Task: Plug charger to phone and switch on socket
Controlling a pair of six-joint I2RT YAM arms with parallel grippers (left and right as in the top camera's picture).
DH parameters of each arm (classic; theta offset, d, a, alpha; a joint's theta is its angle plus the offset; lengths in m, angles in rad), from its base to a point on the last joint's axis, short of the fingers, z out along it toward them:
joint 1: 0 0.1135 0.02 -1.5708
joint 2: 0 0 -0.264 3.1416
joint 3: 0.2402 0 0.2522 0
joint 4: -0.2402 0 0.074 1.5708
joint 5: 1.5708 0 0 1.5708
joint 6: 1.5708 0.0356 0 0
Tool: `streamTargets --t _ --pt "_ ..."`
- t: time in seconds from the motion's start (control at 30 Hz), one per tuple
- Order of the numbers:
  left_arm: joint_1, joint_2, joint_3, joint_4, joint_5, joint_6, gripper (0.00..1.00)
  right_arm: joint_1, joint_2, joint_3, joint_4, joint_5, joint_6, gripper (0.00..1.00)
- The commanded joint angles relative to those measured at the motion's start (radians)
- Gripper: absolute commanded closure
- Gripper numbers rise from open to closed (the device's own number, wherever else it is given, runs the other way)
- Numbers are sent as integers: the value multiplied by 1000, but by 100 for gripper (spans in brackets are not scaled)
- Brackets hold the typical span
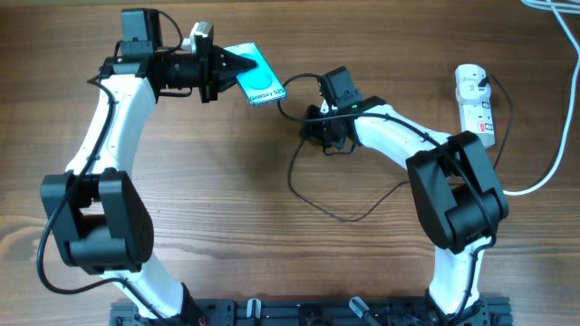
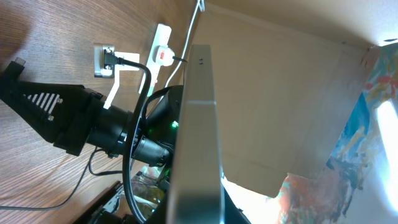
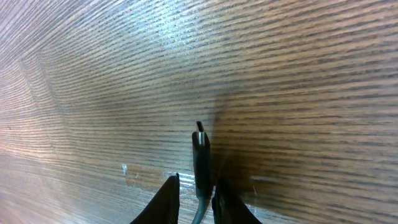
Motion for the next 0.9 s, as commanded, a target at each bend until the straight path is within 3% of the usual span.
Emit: streamTargets --t 0.0,0.3,0.4,0.87 --pt "4 -30 12 6 45 24 96 4 19 14 6 26 7 81" --pt "4 -30 12 6 45 24 96 16 49 14 24 25 14 84" --pt "4 -30 12 6 45 24 96 16 49 14 35 29 14 93" --pt "4 -30 12 6 45 24 96 16 51 14 51 56 11 88"
